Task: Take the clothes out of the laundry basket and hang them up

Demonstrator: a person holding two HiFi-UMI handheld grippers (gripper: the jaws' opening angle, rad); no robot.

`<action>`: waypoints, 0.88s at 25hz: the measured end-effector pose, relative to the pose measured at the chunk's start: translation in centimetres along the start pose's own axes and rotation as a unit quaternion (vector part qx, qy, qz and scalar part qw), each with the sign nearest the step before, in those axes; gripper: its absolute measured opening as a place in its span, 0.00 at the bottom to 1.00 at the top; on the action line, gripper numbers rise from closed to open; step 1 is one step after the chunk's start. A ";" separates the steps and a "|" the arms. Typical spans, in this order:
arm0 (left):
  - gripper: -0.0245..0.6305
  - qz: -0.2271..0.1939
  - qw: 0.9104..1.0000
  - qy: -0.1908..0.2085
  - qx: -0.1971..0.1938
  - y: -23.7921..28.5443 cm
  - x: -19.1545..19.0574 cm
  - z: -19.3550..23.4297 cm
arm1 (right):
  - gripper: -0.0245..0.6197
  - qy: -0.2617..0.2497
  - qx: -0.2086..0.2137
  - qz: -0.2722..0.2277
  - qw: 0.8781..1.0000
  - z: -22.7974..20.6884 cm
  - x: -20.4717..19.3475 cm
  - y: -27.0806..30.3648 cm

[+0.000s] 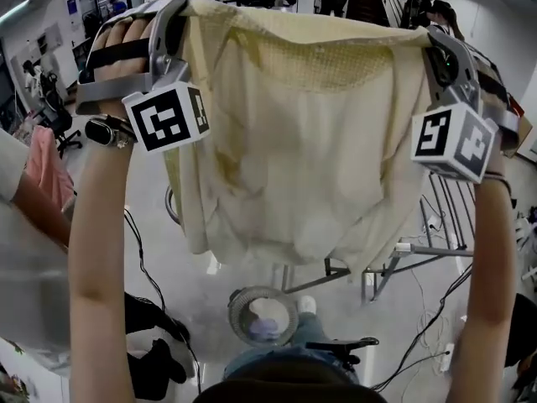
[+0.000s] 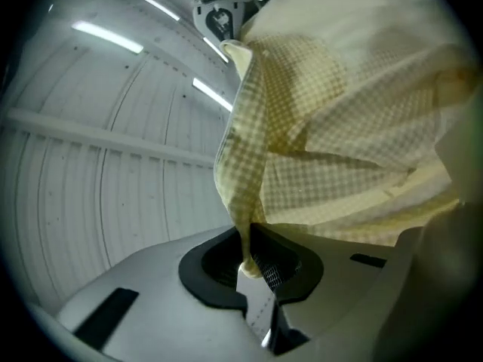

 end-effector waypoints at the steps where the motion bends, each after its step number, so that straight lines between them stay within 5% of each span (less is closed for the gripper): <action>1: 0.08 0.004 1.000 0.021 0.010 0.9 1.5 0.1 | 0.10 -0.023 -0.011 -0.001 1.000 0.6 -1.6 0.9; 10: 0.08 0.027 0.988 0.149 0.044 6.1 -2.4 -2.5 | 0.10 -0.113 -0.038 -0.018 0.993 3.4 2.3 6.6; 22: 0.07 0.025 0.975 0.218 -0.025 13.8 -5.5 -12.7 | 0.10 -0.134 0.024 -0.063 0.989 13.8 7.2 14.7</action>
Point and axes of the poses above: the fingertips, and each gripper's own axes: y forward along the fingers, z to its left, x out of its top, the point moved 6 cm from there along -y, backward along the fingers, and after that the axes turned 9 degrees about -x, right-handed, at the moved point
